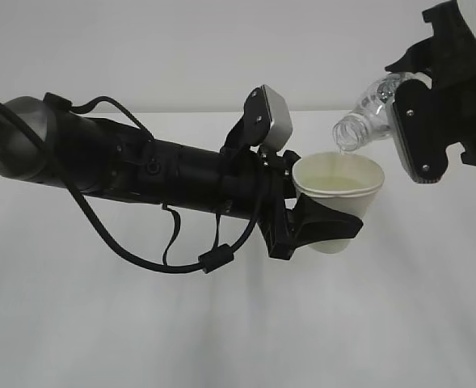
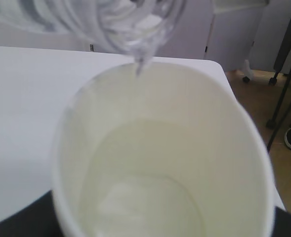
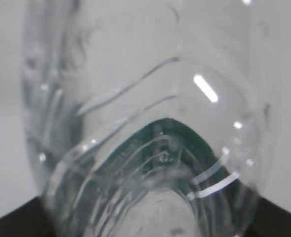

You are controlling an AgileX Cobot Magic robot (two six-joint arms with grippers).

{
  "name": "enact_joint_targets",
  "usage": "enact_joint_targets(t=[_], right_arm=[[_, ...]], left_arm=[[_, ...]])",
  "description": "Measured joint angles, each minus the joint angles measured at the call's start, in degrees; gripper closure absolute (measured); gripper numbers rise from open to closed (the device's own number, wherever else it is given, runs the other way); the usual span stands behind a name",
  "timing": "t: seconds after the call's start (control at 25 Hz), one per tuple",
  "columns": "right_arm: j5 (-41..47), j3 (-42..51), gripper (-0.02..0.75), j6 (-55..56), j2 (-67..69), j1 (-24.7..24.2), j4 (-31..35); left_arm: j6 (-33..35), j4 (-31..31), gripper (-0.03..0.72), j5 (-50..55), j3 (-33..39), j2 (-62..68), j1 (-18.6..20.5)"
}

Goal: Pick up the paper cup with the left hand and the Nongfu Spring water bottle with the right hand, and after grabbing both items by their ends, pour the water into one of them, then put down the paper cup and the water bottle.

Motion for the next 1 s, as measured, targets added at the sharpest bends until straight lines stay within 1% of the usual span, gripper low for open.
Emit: enact_joint_targets(t=[0.72, 1.0], right_arm=[[0.0, 0.0, 0.291, 0.18, 0.0, 0.0, 0.0], [0.0, 0.0, 0.291, 3.47, 0.0, 0.0, 0.0]], left_arm=[[0.0, 0.0, 0.25, 0.25, 0.0, 0.0, 0.0], [0.0, 0.0, 0.25, 0.25, 0.0, 0.0, 0.0]])
